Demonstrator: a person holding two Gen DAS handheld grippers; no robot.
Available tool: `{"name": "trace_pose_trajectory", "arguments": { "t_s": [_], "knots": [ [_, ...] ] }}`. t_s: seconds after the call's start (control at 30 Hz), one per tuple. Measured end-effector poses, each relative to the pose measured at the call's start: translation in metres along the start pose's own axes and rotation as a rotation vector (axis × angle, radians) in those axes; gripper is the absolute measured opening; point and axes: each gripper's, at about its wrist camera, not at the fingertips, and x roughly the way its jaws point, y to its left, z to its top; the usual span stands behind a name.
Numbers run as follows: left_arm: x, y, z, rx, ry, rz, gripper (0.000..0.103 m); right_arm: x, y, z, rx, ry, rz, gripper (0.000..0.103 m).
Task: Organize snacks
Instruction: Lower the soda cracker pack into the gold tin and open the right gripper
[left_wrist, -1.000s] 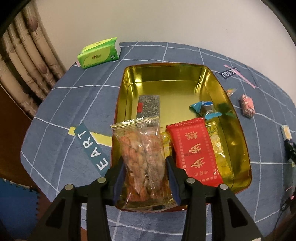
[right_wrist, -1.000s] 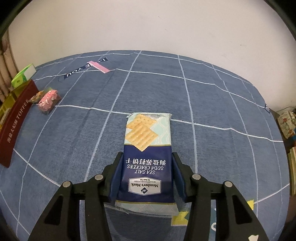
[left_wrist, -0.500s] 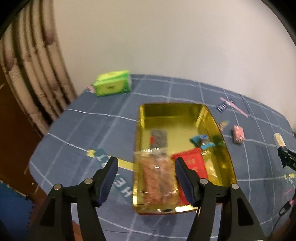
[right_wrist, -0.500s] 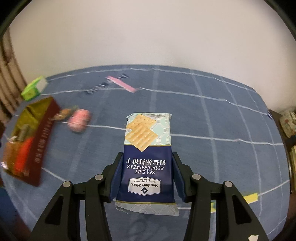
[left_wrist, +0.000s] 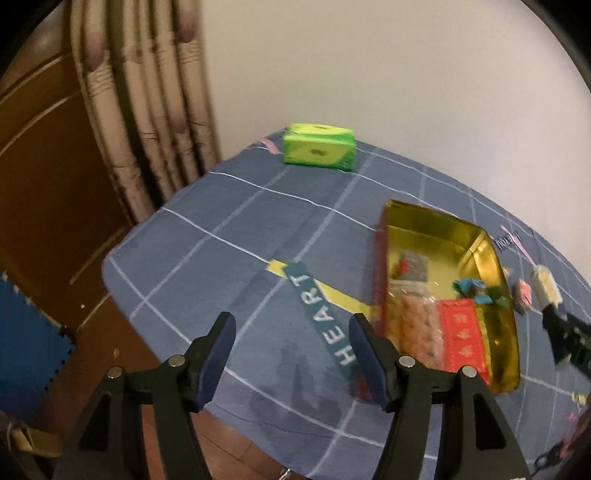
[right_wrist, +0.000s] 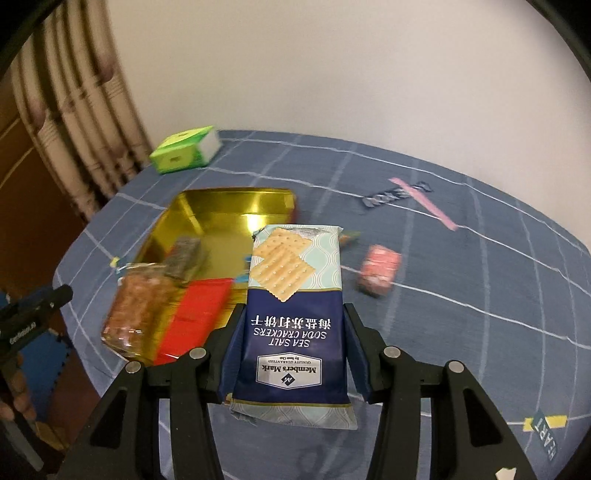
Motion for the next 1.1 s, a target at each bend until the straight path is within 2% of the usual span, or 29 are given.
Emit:
{"name": "trace_pose_trajectory", "arguments": {
  "t_s": [0.13, 0.37, 1.1],
  "knots": [
    [0.003, 0.005, 0.000, -0.007, 0.003, 0.043, 0.065, 0.012, 0.023, 0.004, -0.034, 0.018, 0.003, 0.046],
    [0.012, 0.011, -0.001, -0.025, 0.046, 0.057, 0.065, 0.030, 0.046, 0.005, -0.057, 0.051, 0.007, 0.046],
    [0.012, 0.005, -0.003, -0.006, 0.050, 0.060, 0.065, 0.059, 0.056, 0.000, -0.044, 0.127, 0.015, 0.046]
  ]
}}
